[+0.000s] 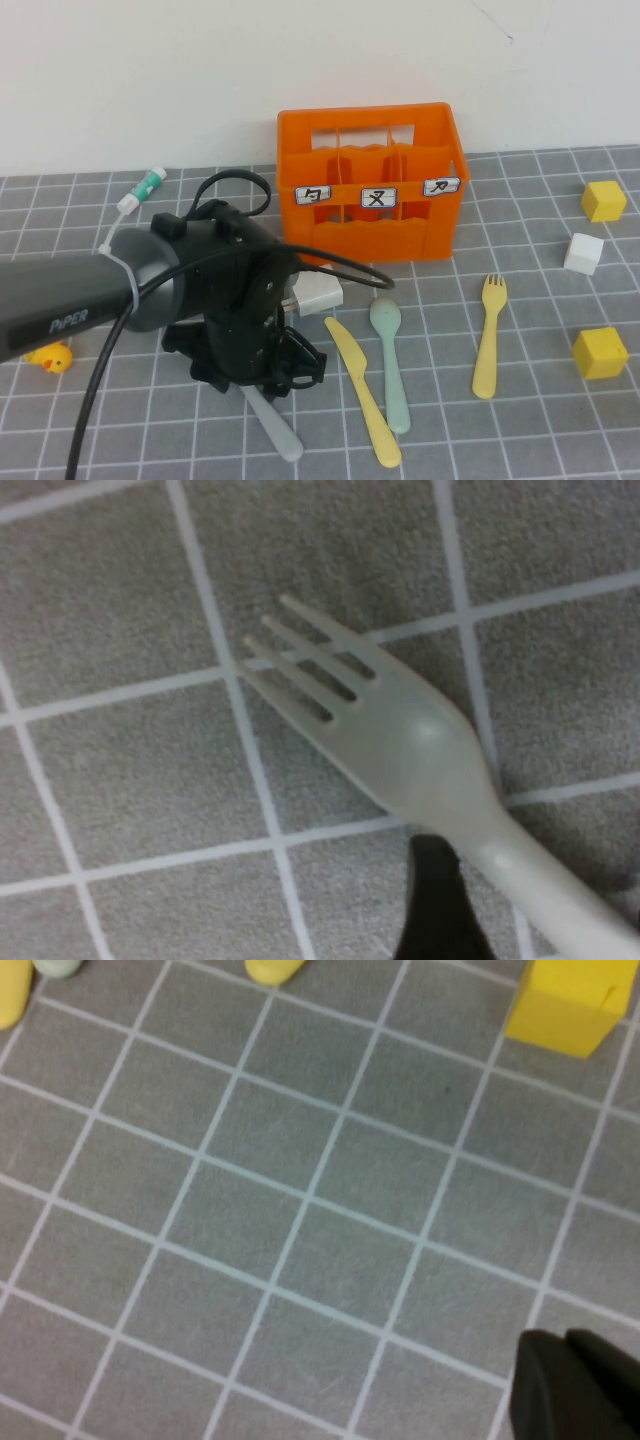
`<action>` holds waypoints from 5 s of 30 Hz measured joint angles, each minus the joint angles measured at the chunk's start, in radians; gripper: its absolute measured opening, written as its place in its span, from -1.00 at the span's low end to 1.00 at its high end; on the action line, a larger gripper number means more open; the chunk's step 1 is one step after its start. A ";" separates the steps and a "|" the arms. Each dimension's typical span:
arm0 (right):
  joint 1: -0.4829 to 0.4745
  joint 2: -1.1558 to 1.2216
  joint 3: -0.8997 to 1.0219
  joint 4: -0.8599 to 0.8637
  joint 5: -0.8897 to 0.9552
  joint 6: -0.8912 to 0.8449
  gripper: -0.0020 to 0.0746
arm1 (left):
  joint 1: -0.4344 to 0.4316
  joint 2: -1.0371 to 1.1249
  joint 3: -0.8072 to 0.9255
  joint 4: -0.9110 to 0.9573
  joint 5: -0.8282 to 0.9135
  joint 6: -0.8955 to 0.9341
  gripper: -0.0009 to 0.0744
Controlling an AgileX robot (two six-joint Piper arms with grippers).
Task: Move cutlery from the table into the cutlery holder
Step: Pick up the fork, then place the fork on the box
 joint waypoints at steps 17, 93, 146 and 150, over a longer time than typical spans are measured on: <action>0.000 0.000 0.025 0.041 -0.002 -0.030 -0.95 | 0.000 0.000 0.000 0.033 0.096 -0.087 -0.22; 0.000 0.000 0.025 0.112 -0.046 -0.115 -0.95 | 0.000 -0.333 -0.001 -0.005 -0.945 0.074 -0.72; 0.000 0.000 0.025 0.206 -0.064 -0.236 -0.95 | 0.000 0.080 -0.001 -0.471 -1.509 0.618 -0.55; 0.000 0.000 0.025 0.214 -0.064 -0.244 -0.95 | 0.000 0.080 -0.001 -0.471 -1.509 0.632 -0.22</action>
